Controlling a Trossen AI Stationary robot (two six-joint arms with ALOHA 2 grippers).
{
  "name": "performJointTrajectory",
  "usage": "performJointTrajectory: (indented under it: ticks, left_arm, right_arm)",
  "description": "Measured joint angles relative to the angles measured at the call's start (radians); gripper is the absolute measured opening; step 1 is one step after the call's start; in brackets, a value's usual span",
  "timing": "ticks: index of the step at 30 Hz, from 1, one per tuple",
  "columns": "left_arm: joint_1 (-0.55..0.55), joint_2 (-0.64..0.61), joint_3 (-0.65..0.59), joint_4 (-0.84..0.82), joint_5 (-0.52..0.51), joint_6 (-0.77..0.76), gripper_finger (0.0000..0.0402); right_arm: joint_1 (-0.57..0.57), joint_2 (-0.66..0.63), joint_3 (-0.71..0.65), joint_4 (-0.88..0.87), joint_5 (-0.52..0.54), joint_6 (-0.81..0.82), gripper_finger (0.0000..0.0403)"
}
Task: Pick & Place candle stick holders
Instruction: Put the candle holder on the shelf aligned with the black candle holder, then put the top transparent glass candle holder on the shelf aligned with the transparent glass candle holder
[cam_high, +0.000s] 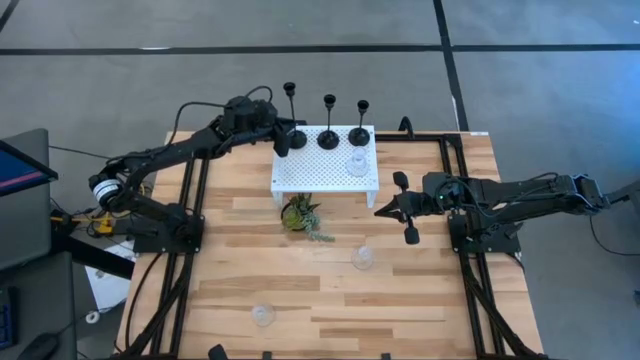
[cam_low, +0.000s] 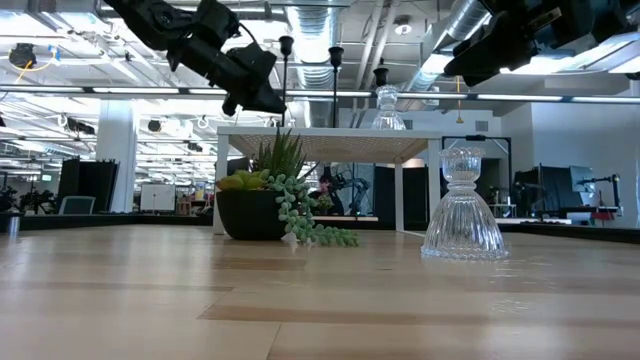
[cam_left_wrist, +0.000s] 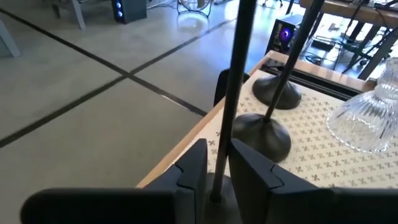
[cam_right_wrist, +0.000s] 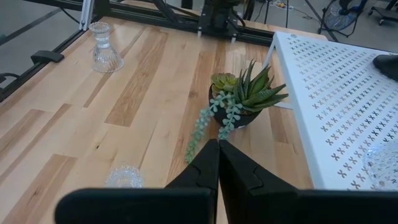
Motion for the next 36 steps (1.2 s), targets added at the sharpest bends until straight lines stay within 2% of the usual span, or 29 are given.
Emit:
performJointTrajectory:
  ticks: [13, 27, 31, 36]
  left_arm:
    - [0.0, 0.0, 0.0, 0.003, 0.002, 0.05, 0.0097]
    - [0.0, -0.004, 0.0, -0.008, 0.004, 0.051, 0.018]
    - [0.0, -0.047, 0.0, -0.042, 0.003, 0.052, 0.0183]
    - [0.0, -0.144, 0.0, -0.175, 0.004, 0.052, 0.0172]
  right_arm:
    - [0.0, 0.0, 0.0, -0.004, 0.0, 0.0, 0.0]
    - [0.0, 0.0, 0.0, -0.004, 0.0, 0.0, 0.0]
    - [0.0, 0.0, 0.0, -0.014, 0.0, 0.0, 0.0]
    - [-0.001, 0.0, 0.0, -0.022, 0.0, 0.0, 0.0]
